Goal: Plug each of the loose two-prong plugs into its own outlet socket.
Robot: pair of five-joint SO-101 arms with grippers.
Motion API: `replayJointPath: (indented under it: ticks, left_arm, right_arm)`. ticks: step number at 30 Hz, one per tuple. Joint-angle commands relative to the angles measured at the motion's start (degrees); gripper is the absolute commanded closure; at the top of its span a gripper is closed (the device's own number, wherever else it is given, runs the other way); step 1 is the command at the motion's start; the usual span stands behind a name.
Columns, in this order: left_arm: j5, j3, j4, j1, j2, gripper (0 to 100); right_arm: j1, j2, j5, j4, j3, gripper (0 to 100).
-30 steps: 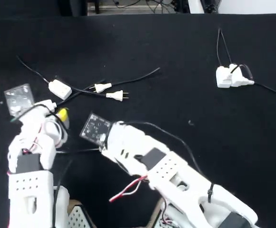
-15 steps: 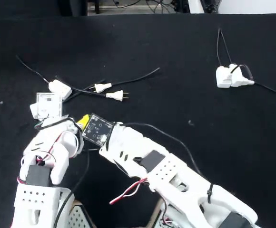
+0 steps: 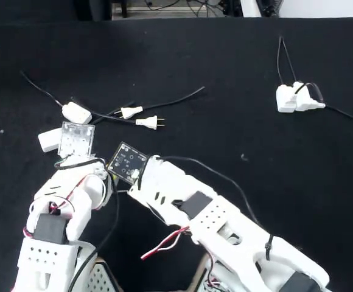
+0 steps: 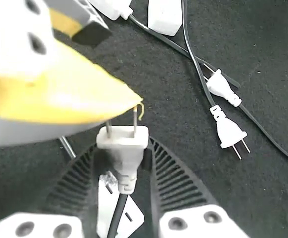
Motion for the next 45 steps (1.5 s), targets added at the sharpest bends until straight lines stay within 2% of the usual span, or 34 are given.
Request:
replayJointPath:
  ticks: [1, 16, 27, 30, 39, 45]
  left_arm:
    - [-0.79, -3.3, 0.44, 1.63, 0.26, 80]
    - [-0.35, -5.05, 0.18, 1.63, -0.35, 80]
    - [-1.23, 1.8, 3.52, 2.07, -21.45, 80]
    - [-4.13, 3.12, 2.9, 2.15, -18.55, 80]
    - [-4.31, 3.47, -6.77, 1.63, -2.2, 80]
    - [-4.31, 3.21, -9.14, 0.13, 1.58, 80]
  right_arm:
    - [1.58, 0.04, -0.26, -1.49, -1.01, 98.8]
    - [1.58, 0.4, -0.26, -1.58, -1.01, 98.8]
    - [1.58, 0.31, -0.26, -1.58, -1.01, 98.8]
    - [1.58, 0.04, -0.26, -1.32, -1.01, 98.8]
    - [1.67, 0.04, -0.26, -1.23, -1.01, 98.8]
    - [1.85, 0.04, -0.26, -1.23, -0.92, 98.8]
